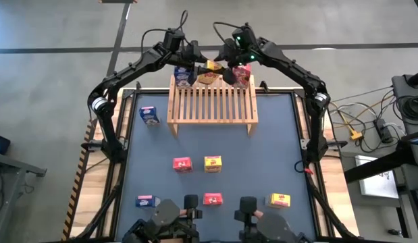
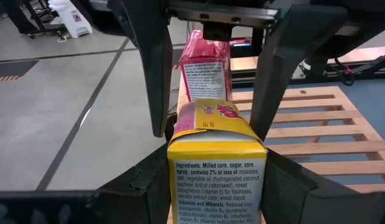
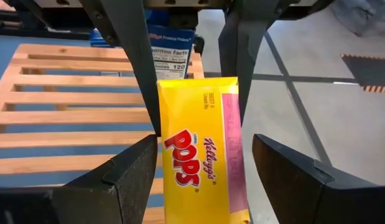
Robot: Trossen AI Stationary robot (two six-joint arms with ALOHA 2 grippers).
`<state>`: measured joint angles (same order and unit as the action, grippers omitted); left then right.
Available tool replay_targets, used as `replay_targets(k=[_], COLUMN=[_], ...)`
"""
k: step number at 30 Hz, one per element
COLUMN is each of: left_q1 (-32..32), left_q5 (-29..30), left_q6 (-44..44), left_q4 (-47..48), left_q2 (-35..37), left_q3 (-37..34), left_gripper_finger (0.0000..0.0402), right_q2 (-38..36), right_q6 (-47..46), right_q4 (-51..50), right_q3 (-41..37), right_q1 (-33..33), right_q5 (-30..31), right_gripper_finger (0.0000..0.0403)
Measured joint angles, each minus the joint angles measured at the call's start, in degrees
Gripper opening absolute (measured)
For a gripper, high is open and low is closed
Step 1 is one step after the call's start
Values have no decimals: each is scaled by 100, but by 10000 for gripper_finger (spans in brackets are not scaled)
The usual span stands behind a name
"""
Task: Stack cereal on shelf
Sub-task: Put the top yellow cereal box on the shelf
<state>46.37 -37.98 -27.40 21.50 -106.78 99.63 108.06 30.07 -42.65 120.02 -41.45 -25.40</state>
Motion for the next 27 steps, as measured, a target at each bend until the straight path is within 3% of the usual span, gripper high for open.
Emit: replay_targets(k=[5, 16, 27], left_q1=[-7, -4, -7], left_q5=[-6, -2, -2], left_q6=[-34, -39, 41], left_q4=[3, -2, -2], left_q2=[0, 0, 0], left_q3=[0, 0, 0], left_gripper_finger=[172, 172, 177], right_q2=[-8, -10, -10], right_q6=[111, 213, 297], right_q4=[-173, -370, -374], right_q3=[82, 75, 73], right_q1=[-37, -57, -57], right_q5=[0, 106, 141], right_gripper_finger=[244, 178, 142])
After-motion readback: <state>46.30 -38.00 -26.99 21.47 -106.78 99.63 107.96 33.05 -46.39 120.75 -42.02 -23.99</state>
